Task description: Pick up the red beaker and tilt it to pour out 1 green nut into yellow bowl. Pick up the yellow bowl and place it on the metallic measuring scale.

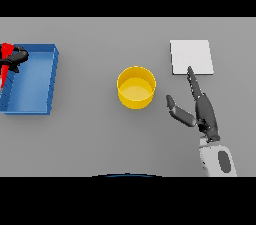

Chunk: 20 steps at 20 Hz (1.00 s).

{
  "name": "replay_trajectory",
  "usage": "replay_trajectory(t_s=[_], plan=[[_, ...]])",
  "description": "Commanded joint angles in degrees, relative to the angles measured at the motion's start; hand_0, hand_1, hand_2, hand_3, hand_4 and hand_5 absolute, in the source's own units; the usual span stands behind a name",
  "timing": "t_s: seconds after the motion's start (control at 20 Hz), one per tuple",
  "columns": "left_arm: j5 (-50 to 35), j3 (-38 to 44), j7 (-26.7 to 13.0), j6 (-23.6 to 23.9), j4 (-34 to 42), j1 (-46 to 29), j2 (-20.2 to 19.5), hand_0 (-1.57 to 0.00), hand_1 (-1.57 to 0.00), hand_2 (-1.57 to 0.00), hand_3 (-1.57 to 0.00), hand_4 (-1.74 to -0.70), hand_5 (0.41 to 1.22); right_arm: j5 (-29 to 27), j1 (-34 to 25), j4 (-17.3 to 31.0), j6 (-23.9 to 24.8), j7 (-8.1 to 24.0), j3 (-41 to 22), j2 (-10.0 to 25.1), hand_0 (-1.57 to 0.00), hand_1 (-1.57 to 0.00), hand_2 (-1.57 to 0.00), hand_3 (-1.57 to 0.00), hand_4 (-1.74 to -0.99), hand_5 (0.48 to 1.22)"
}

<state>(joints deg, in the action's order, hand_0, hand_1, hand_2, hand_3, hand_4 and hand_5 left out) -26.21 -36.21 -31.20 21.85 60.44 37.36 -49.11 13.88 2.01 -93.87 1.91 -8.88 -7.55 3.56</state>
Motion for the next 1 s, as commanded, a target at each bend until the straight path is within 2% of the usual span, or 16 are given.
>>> replay_trajectory(t_s=[0.0, 0.05, 0.15, 0.25, 0.35, 0.6, 0.75, 0.85, 0.95], plan=[[-0.16, -0.19, 1.83, -2.05, 1.77, -0.89, -1.36, -1.5, -1.38, -1.31, -1.1, -1.15, 0.74, -0.14, 0.52, -0.07, -0.05, -0.41, -0.05, -0.09, 0.0, 0.0, 0.0, 0.0, -1.159, 0.669], [-1.83, 0.22, 4.07, -4.67, 3.73, -2.54, -2.21, -1.25, -1.1, -1.05, -0.88, -1.03, 0.714, -0.27, 0.69, -0.73, -0.31, -0.81, 0.02, 0.38, 0.0, 0.0, 0.0, 0.0, -1.161, 0.669], [-3.26, 0.14, 4.56, -7.79, 4.63, -3.6, -2.9, -0.8, -0.71, -0.67, -0.57, -0.87, 0.682, -0.87, 0.09, -0.3, -0.52, -0.11, 0.09, 0.0, 0.0, 0.0, 0.0, 0.0, -1.156, 0.673], [-1.83, -1.22, 3.49, -9.73, 5.23, -3.1, -4.26, -0.51, -0.45, -0.43, -0.36, -0.78, 0.656, -0.52, 1.12, -0.87, -0.5, -0.98, -0.19, 0.15, 0.0, 0.0, 0.0, 0.0, -1.147, 0.68], [-0.23, -2.21, 3.79, -9.97, 3.93, -2.59, -3.75, -0.33, -0.29, -0.27, -0.23, -0.75, 0.647, -0.6, 0.76, -0.69, -0.51, -0.65, -0.13, 0.12, 0.0, 0.0, 0.0, 0.0, -1.148, 0.688], [2.21, -2.8, 4.2, -7.41, 1.04, -1.11, -1.77, -0.11, -0.09, -0.09, -0.08, -0.71, 0.647, -0.27, 1.31, -2.23, -0.85, 0.37, -0.28, 0.87, 0.0, 0.0, 0.0, 0.0, -1.176, 0.688], [2.33, -1.8, 7.81, -5.6, 0.56, -1.24, -1.2, -0.05, -0.05, -0.05, -0.04, -0.71, 0.663, 3.59, 0.21, -2.14, 0.6, 3.4, -1.63, 1.1, 0.0, 0.0, 0.0, 0.0, -1.163, 0.677], [1.98, -1.14, 8.92, -4.79, 1.13, -1.53, -1.51, -0.03, -0.03, -0.03, -0.02, -0.71, 0.679, 4.6, -0.74, -1.56, -1.32, 2.01, -2.95, 2.4, 0.0, 0.0, 0.0, 0.0, -1.132, 0.703], [2.52, -1.29, 8.8, -4.26, 0.81, -1.12, -1.42, -0.02, -0.02, -0.02, -0.01, -0.71, 0.689, 6.68, -3.18, -1.28, -4.92, 1.64, -4.83, 5.71, 0.0, 0.0, 0.0, 0.0, -1.153, 0.728]])
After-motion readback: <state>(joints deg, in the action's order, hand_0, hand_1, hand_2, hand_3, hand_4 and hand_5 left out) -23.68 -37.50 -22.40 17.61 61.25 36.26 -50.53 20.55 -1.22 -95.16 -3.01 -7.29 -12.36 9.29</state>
